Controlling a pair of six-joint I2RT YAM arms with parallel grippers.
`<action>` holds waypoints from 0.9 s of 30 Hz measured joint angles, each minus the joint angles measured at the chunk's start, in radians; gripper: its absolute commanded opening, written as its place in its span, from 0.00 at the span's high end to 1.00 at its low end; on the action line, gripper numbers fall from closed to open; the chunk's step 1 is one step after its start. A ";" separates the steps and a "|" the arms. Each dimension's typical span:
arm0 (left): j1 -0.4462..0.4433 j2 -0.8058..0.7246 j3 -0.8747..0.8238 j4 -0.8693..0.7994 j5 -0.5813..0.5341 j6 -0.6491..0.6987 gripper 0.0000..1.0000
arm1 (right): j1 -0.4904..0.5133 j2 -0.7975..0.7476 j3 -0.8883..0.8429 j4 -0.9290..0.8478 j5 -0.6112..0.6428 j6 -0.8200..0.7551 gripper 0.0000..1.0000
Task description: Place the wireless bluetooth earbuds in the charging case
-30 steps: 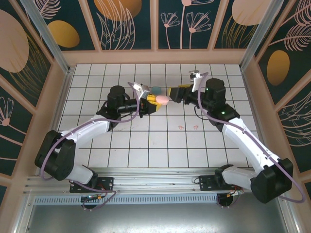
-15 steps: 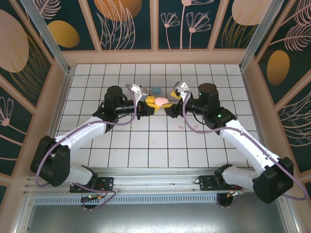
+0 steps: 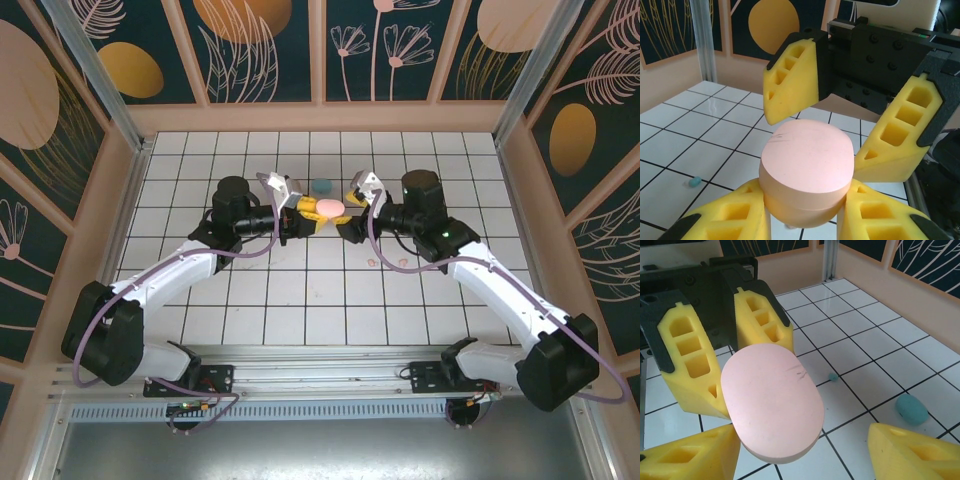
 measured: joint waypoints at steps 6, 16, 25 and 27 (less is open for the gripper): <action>0.004 0.000 0.000 0.024 -0.022 0.000 0.84 | -0.028 0.029 0.048 -0.042 -0.043 0.075 0.35; -0.002 -0.001 -0.025 0.016 0.015 0.000 0.85 | -0.089 0.054 0.115 -0.026 -0.043 0.172 0.36; -0.001 -0.001 -0.026 0.001 -0.002 -0.005 0.87 | -0.090 0.076 0.116 -0.020 -0.037 0.245 0.38; -0.001 -0.003 -0.028 0.002 -0.016 -0.009 0.88 | -0.090 0.076 0.116 -0.018 -0.035 0.270 0.38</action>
